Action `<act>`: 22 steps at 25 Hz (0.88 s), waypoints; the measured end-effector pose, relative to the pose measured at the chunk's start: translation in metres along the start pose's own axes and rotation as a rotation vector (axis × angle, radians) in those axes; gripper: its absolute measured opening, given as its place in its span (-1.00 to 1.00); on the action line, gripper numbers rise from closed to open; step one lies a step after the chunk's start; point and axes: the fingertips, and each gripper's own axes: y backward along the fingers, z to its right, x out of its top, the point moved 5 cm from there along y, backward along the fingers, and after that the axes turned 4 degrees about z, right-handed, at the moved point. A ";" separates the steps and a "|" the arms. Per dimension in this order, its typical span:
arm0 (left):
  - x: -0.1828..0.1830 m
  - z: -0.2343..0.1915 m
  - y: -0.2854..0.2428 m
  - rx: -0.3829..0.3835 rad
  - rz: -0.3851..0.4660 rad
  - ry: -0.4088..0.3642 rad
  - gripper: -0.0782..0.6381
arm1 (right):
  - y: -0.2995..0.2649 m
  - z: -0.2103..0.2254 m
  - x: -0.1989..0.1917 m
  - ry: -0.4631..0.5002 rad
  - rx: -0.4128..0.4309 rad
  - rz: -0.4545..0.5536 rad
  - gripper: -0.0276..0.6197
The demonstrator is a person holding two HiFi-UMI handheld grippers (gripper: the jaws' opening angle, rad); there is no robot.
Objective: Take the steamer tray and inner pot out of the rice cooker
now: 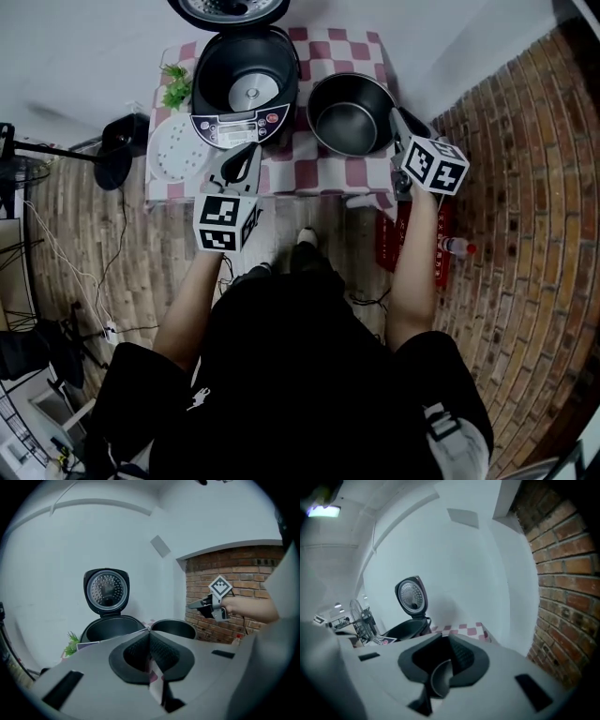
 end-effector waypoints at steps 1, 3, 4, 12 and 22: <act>-0.001 -0.005 0.008 0.003 0.006 -0.002 -0.78 | 0.006 -0.012 -0.001 -0.014 0.018 0.023 -0.86; -0.002 -0.016 0.024 0.013 0.020 0.003 -0.77 | 0.019 -0.037 -0.006 -0.019 0.048 0.059 -0.91; -0.003 -0.021 0.033 0.017 0.029 0.006 -0.78 | 0.025 -0.049 -0.009 -0.015 0.060 0.074 -0.91; -0.007 -0.063 0.096 0.036 0.104 0.019 -0.77 | 0.073 -0.150 -0.021 0.048 0.078 0.161 -0.91; -0.008 -0.097 0.158 0.009 0.161 0.065 -0.77 | 0.126 -0.246 -0.021 0.159 0.056 0.226 -0.91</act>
